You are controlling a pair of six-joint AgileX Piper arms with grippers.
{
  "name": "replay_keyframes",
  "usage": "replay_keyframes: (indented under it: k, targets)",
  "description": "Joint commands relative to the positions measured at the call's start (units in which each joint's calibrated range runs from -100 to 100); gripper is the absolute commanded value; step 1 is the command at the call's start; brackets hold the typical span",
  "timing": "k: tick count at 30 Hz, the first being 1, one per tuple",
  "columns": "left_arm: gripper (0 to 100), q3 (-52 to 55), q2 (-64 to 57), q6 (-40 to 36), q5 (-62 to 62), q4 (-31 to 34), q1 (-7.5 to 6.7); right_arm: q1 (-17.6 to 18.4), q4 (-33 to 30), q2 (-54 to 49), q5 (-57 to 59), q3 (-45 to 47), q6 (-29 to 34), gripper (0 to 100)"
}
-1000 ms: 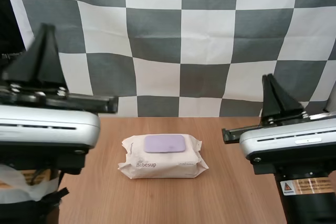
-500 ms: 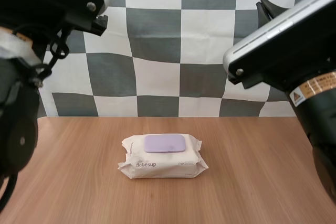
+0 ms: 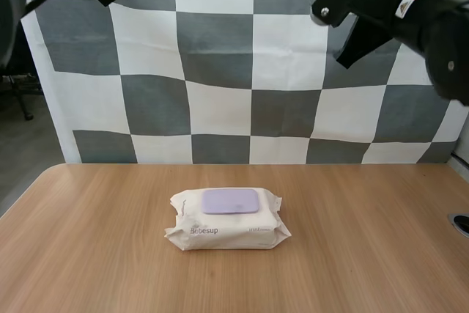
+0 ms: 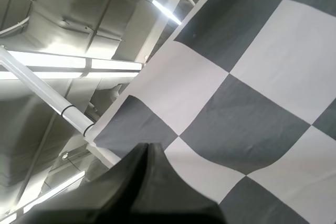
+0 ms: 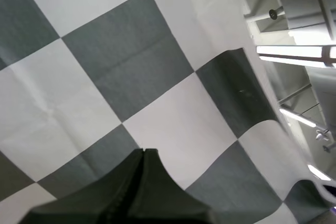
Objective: Open the wet wipes lid
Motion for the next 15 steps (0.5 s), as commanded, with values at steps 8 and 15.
replay_keyframes:
  k: [8, 15]
  targets:
    - [0, 32.78, -4.00, -12.23, 59.04, 14.84, 0.05, 0.04, 0.37, 0.00, 39.63, 6.73, -5.55, 0]
    - [0, 35.60, 1.43, -11.50, 39.10, 7.38, 1.10, 0.04, 1.60, 0.27, 38.56, 7.02, -5.55, 0]
